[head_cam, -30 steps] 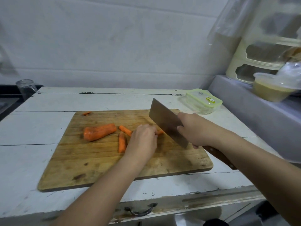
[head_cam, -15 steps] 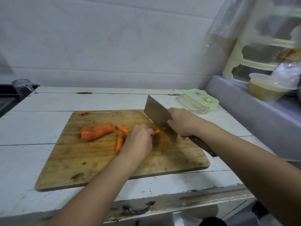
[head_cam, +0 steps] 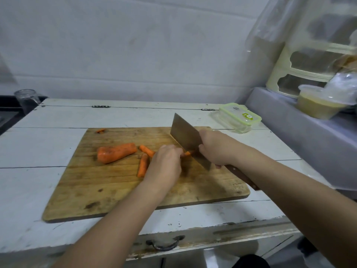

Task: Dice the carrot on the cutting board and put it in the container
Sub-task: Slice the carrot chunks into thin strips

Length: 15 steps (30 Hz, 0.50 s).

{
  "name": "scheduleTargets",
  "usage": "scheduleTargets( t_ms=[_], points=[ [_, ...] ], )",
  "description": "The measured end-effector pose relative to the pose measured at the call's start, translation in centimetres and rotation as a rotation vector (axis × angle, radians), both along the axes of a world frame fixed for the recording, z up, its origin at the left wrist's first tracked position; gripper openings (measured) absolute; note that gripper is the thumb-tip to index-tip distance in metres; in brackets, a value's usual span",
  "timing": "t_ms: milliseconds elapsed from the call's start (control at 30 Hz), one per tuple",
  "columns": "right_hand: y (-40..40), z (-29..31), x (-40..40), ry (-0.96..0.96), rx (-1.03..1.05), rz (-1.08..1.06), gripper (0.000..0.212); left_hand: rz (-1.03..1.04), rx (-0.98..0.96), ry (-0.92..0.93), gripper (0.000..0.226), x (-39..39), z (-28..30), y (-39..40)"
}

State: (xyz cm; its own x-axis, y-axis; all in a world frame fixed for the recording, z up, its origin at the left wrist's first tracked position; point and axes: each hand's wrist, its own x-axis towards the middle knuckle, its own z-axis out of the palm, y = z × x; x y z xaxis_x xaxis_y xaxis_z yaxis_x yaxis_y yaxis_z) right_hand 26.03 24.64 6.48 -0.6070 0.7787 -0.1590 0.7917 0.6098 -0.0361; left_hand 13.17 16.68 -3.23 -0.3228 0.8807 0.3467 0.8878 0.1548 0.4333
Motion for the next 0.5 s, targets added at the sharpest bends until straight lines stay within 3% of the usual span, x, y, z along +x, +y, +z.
scheduleTargets(
  t_ms=[200,500],
  points=[
    [2.3,0.3,0.9,0.104,-0.006,-0.050,0.002,0.009,0.038,-0.045,0.019,0.2,0.2,-0.3],
    [-1.8,0.3,1.6,0.039,0.007,0.016,0.016,0.012,0.029,-0.023,0.023,0.1,0.2,-0.1]
  ],
)
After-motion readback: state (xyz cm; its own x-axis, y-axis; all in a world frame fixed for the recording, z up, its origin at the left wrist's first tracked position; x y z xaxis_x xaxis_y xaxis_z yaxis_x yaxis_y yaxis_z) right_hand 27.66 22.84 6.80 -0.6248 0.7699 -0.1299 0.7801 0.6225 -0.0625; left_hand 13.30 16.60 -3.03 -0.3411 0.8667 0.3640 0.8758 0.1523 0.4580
